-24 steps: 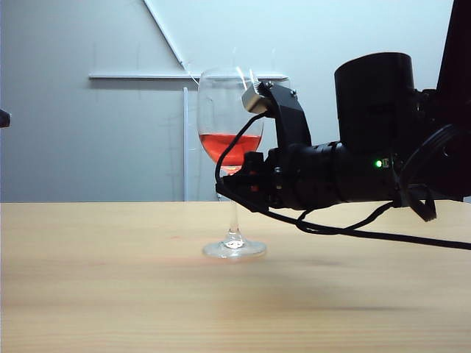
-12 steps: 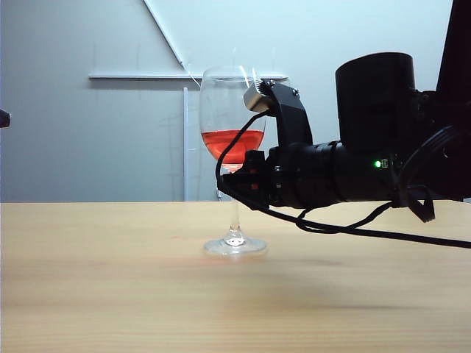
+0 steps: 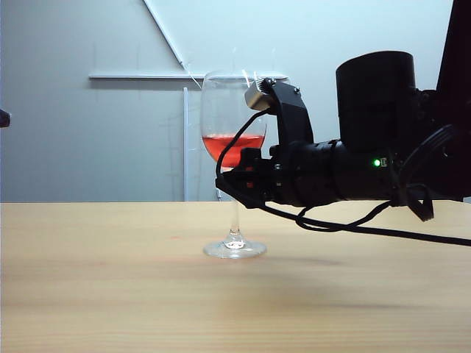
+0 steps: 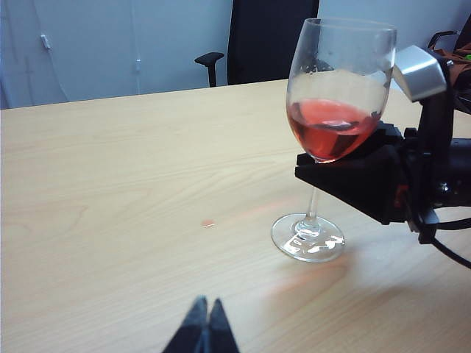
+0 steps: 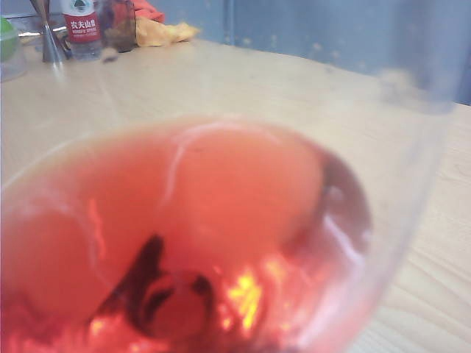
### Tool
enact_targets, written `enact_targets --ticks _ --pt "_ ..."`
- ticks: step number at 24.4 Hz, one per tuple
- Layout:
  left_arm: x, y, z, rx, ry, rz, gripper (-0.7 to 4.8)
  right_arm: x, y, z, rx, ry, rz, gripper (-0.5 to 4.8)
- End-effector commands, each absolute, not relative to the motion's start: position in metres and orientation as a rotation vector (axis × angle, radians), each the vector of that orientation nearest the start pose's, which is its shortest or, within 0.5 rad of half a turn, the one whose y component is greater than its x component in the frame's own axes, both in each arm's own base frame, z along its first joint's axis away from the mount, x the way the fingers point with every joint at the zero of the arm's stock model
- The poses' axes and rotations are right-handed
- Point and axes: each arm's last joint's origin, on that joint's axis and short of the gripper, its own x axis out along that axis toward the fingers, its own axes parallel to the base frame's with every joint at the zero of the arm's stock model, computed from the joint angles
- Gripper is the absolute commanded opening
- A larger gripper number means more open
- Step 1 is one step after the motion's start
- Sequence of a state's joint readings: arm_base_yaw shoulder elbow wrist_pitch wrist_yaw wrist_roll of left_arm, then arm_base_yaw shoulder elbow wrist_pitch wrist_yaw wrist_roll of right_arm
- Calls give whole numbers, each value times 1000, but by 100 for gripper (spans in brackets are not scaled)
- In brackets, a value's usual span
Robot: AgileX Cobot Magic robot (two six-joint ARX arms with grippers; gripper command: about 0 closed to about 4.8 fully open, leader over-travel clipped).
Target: Gently pick up the goblet, rotate it counterclockwise for two full turns (viewing from above), and then place it back on the table.
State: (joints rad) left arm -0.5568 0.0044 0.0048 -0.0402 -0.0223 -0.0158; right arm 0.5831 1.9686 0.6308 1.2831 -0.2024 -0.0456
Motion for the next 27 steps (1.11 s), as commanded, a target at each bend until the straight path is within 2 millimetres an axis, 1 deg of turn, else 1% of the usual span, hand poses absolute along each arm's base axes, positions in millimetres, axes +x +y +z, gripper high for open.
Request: enact_targets --ticks 1,2,3,4,6,9,12,14,16,18,21,22,24,26,27 --pt "83 -51 163 -7 29 -534 -5 275 189 123 -46 3 785 127" --pt "83 -51 163 -7 29 -534 -5 275 189 122 -47 6 785 131" --pt "83 -51 163 -7 29 -534 -5 273 187 120 -49 17 785 187" --pt "83 -51 163 -7 29 -534 -5 272 187 119 -50 23 785 212" --pt "83 -51 163 -7 29 -534 -5 266 183 114 -53 41 786 224" --pt "83 -51 163 -7 29 -534 -5 256 176 111 -48 18 786 259" --pt "83 -51 163 -7 30 -534 -5 247 170 108 -52 30 771 307" --pt "83 -51 163 -7 29 -534 -5 239 163 107 -57 49 713 347" --pt "83 -51 163 -7 29 -533 -5 229 156 110 -59 55 689 350" --pt "83 -51 163 -7 29 -532 -5 220 149 116 -57 42 681 348" --pt "85 -48 163 -8 29 -507 -5 206 138 131 -44 -5 633 346" --pt "87 -43 163 -9 28 -467 -5 196 130 144 -7 -48 589 321" --pt "90 -37 163 -10 29 -406 -5 188 123 155 10 -95 553 272" --pt "93 -29 163 -11 28 -316 -5 179 116 167 25 -132 510 185" --pt "94 -25 163 -12 28 -275 -5 176 113 173 31 -143 482 122"
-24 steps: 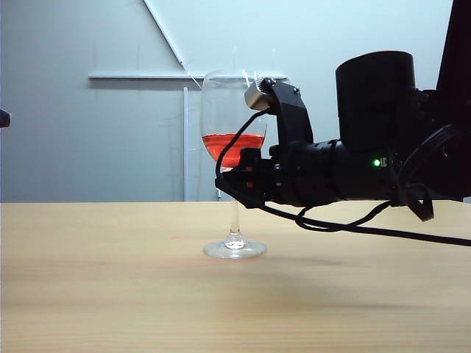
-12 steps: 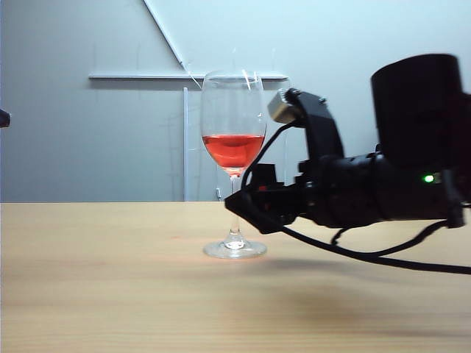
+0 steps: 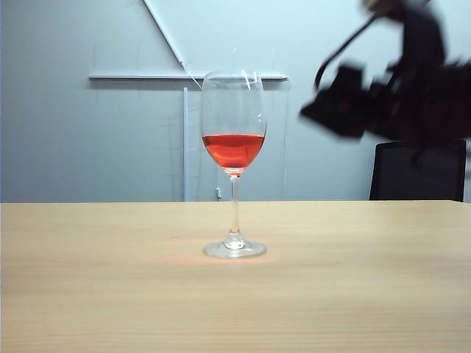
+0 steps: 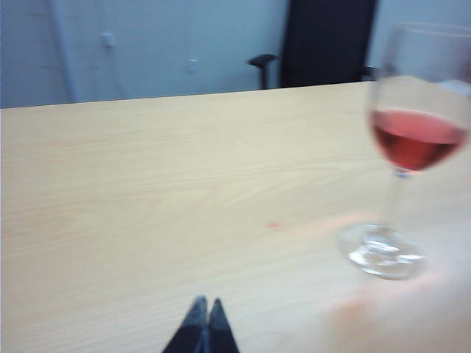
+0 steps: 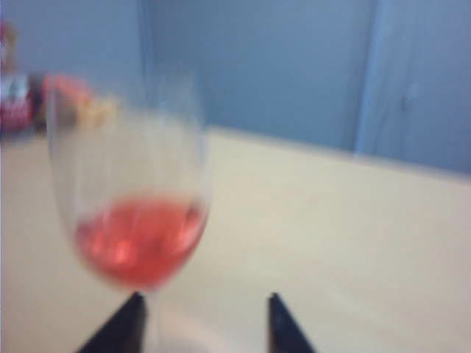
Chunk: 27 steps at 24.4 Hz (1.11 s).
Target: Gently pick up the goblet, rotate it counterclockwise for two full turns (viewing from above), and then place it back on the table.
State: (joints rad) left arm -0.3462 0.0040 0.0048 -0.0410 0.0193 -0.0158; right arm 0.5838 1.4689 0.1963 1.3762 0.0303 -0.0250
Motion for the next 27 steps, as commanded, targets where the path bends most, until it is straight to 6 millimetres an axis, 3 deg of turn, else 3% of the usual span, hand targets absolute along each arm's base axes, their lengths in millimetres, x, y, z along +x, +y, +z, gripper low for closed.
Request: enact_targets --ticks 1,2,3,12,20,27 --pt "95 -20 163 -12 27 -225 -5 173 110 179 35 -150 460 75" --pt "97 -14 163 -14 27 -154 -5 166 105 190 36 -158 442 8" --pt "97 -8 163 -14 26 -94 -5 160 101 199 33 -167 432 -9" --pt "97 -1 163 -15 26 -25 -5 125 72 231 0 -62 262 -9" --pt "97 -1 163 -15 26 -28 -5 103 57 237 18 -98 260 -8" --pt "97 -1 163 -15 26 -28 -5 96 53 234 7 -75 264 0"
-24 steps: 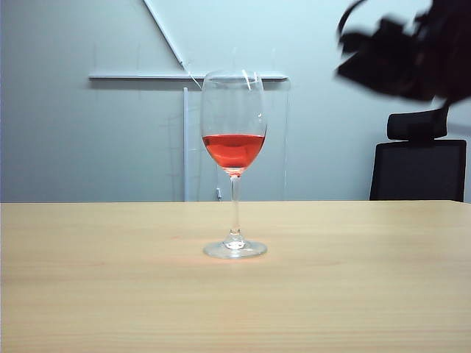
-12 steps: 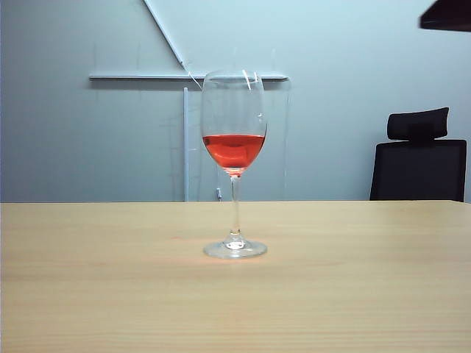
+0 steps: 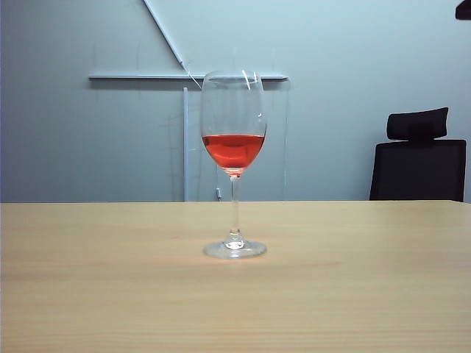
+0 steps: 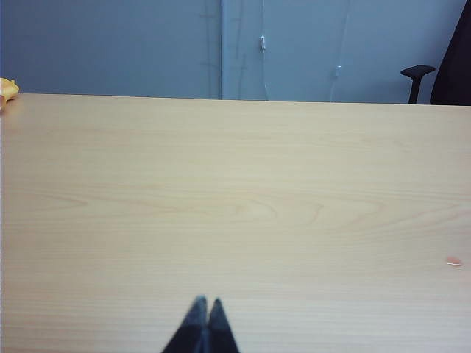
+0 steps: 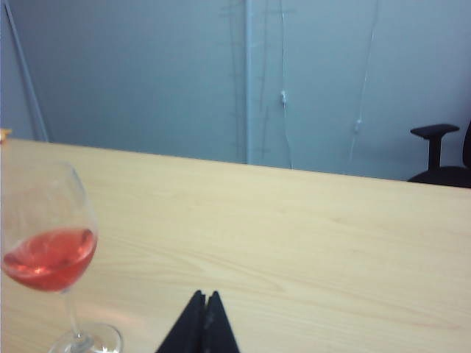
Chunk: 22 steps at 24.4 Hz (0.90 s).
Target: Gently pick up the goblet, rotate it counterclockwise for two full turns (viewing from above), and then place it back on the table.
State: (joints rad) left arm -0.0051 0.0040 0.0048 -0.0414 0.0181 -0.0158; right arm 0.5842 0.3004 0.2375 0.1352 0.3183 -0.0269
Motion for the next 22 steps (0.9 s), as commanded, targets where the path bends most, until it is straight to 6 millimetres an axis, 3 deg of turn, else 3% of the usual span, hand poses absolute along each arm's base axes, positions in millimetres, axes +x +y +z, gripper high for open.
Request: enact_targets --ticks 1,12,17,22 --pt "97 -1 163 -15 26 -28 -5 96 53 234 6 -74 264 0" --pt "97 -1 163 -15 26 -28 -5 96 51 236 13 -93 231 -1" --pt "97 -1 163 -15 26 -28 -5 93 39 236 12 -104 156 -1" --pt "97 -1 163 -15 26 -28 -5 95 19 223 4 -130 95 -1"
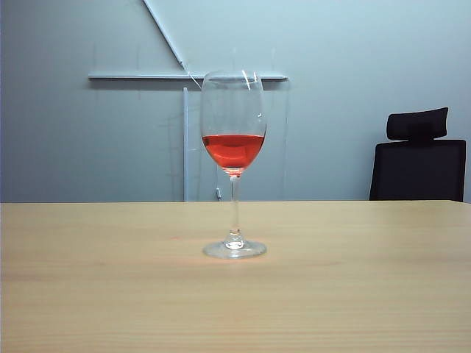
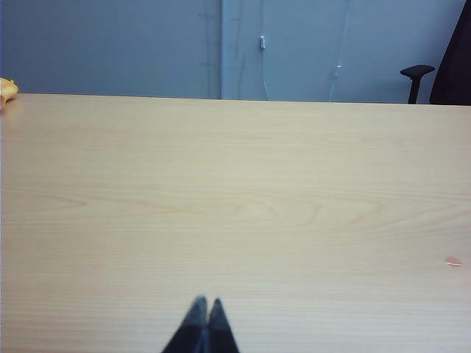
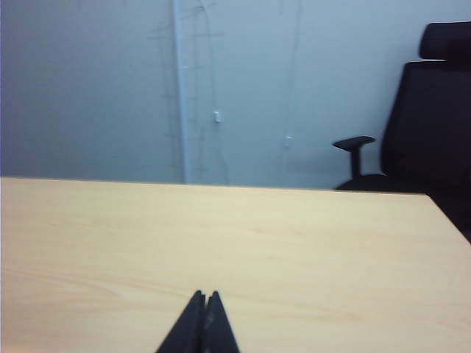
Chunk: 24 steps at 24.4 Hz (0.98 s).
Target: Gently pick up the goblet, rotate it counterclockwise for two full turns (viewing from above), and then place it back on the table.
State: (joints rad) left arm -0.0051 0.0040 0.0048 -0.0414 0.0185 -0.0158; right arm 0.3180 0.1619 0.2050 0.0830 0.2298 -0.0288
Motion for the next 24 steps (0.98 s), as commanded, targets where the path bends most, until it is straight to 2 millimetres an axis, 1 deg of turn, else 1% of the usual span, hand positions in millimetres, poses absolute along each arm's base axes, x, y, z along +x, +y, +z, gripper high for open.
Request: enact_targets --ticks 1,5,11,18,24 --pt "97 -1 163 -15 26 -28 -5 95 14 217 21 -130 67 -1" --pt "97 -1 163 -15 26 -28 -5 95 7 193 41 -138 2 -1" --pt "97 -1 163 -15 26 -28 -5 96 3 178 35 -128 -20 -1" --pt "97 -1 163 -15 26 -28 -5 96 3 177 30 -114 9 -1" --pt "97 -1 163 -15 26 -28 -5 96 -1 177 23 -112 7 -1"
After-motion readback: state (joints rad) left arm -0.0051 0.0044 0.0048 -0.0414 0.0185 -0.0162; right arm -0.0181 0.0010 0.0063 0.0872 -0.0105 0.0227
